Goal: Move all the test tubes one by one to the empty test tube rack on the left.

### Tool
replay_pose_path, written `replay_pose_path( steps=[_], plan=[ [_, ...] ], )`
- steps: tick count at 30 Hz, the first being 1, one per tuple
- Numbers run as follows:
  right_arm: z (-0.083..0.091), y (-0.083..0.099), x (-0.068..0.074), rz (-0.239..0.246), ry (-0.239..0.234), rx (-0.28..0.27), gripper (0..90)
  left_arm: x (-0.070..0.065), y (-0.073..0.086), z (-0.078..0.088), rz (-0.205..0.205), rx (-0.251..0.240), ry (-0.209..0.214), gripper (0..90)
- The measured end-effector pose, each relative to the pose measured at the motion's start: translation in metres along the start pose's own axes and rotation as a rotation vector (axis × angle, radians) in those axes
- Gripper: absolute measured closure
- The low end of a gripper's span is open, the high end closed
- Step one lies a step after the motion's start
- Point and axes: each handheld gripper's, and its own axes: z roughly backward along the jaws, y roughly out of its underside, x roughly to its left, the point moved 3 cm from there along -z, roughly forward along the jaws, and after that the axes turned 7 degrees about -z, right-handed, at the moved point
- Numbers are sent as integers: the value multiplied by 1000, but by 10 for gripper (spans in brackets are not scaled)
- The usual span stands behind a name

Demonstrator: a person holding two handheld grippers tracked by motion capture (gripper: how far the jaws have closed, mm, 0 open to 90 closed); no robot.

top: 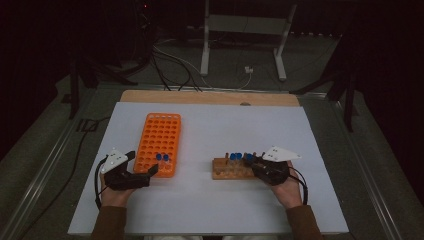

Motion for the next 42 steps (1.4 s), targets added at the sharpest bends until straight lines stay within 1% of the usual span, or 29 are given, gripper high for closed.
replay_pose_path(
  steps=[2, 5, 11, 18, 24, 29, 32, 36, 42],
  plan=[
    [0, 0, 0, -4, 0, 2, 759, 0, 0, 0, 0, -1, 1, 6],
    [0, 0, 1, 3, 9, 2, 761, 1, 0, 1, 1, -1, -1, 6],
    [2, -2, 1, -12, 8, 2, 761, 1, 0, 1, 1, -1, -1, 6],
    [8, -9, 2, -27, 3, -11, 760, 0, 0, 0, 1, -1, 2, 6],
    [12, -16, 3, -21, 6, -15, 760, 0, -1, 2, 7, -9, 2, 7],
    [16, -21, 1, -39, 0, -27, 760, -4, -6, 4, -6, -15, -1, 6],
    [19, -23, 0, -48, -4, -30, 760, -7, -11, 6, -22, -21, 0, 6],
    [21, -26, -2, -48, -3, -30, 760, -11, -16, 8, -43, -28, -1, 6],
    [24, -31, -2, -49, -7, -30, 760, -13, -22, 11, -52, -37, 3, 6]
  ],
)
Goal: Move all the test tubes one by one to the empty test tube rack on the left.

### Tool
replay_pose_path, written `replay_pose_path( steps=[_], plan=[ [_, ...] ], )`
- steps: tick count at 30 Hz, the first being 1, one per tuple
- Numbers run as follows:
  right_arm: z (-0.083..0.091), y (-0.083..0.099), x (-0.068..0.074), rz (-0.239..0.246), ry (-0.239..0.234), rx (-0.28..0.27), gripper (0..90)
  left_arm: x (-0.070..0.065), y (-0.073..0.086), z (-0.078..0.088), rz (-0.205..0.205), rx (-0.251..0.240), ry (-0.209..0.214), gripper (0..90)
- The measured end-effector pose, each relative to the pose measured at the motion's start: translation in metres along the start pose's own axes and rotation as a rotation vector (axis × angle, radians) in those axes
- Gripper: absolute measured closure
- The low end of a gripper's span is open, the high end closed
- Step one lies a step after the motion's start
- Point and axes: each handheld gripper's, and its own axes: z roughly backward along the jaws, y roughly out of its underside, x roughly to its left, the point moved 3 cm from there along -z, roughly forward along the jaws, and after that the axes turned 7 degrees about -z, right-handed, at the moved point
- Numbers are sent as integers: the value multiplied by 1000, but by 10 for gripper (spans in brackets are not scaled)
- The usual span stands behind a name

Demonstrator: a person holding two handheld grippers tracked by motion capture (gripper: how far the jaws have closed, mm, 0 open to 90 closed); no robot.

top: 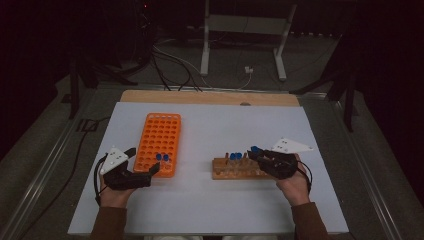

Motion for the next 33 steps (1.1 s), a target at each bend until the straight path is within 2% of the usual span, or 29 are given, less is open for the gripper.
replay_pose_path(
  steps=[19, 27, 33],
  plan=[
    [13, -24, 6, 21, -18, -7, 760, -16, -20, -1, -39, -22, 39, 6],
    [17, -30, 12, 33, -44, -6, 759, -22, -27, -4, -50, -23, 56, 6],
    [14, -30, 19, 52, -65, 12, 759, -25, -29, -8, -52, -20, 62, 7]
  ],
)
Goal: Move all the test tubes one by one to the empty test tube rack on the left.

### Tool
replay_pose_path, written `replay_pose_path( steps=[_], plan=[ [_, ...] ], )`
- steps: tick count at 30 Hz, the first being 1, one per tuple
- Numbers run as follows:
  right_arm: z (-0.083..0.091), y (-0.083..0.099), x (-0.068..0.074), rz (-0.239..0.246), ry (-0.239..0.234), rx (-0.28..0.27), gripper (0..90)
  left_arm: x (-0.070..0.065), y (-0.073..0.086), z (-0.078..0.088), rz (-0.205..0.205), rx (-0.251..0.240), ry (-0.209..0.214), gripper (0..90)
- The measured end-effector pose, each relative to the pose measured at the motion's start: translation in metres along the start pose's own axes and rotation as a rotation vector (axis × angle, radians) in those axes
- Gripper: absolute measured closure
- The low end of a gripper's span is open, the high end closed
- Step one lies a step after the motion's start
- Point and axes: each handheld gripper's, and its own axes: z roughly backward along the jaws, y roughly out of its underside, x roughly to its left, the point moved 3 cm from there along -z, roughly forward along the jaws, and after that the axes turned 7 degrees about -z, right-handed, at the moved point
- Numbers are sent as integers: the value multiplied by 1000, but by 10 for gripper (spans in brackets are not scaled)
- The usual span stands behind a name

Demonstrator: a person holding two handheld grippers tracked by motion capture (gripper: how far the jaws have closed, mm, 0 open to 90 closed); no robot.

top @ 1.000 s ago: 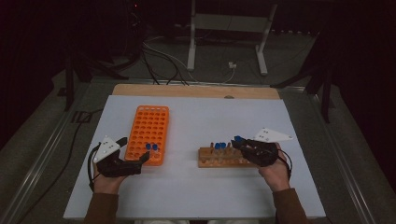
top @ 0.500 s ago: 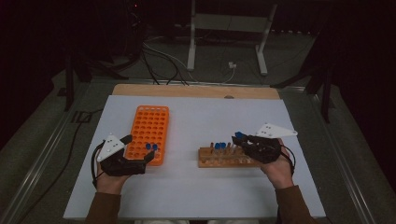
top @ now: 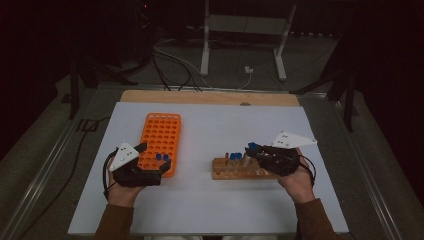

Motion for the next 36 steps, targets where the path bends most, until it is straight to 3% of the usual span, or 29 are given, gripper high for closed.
replay_pose_path(
  steps=[22, 36],
  plan=[
    [-25, -11, 30, 26, -88, 4, 759, -17, -8, -10, -22, -12, 54, 17],
    [-49, -22, 40, 26, -119, 7, 759, -31, -10, -25, -39, -2, 111, 32]
  ],
)
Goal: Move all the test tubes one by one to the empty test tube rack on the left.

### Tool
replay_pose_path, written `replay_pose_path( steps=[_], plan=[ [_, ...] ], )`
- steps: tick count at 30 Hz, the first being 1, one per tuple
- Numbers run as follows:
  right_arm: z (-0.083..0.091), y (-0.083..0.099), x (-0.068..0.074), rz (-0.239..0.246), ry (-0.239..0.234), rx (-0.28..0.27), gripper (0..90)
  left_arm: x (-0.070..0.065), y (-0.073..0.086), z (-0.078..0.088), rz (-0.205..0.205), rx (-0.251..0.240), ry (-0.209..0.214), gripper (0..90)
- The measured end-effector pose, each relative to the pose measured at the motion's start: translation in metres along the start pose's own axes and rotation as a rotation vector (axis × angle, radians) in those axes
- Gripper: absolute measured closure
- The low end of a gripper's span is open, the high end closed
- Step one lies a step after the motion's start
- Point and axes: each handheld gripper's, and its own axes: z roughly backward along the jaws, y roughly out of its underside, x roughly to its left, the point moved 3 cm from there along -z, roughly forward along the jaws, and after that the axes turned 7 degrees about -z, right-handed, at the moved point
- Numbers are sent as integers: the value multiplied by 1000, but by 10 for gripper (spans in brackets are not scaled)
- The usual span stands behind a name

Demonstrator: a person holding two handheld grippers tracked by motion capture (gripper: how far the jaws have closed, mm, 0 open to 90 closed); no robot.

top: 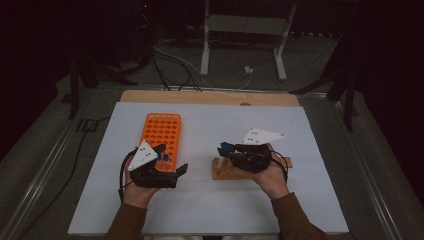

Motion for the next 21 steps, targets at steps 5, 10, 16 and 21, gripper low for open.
replay_pose_path(
  steps=[5, 10, 16, 21],
  plan=[
    [-7, -2, 2, -5, -9, -3, 759, -6, -2, -7, -12, 11, 22, 52],
    [-12, -4, 5, -5, -14, -1, 759, -13, -4, -17, -21, 25, 36, 72],
    [-18, -7, 10, -1, -29, -3, 759, -22, -8, -27, -36, 25, 59, 153],
    [-23, -8, 16, 0, -44, -1, 759, -29, -12, -35, -54, 23, 101, 334]
  ],
)
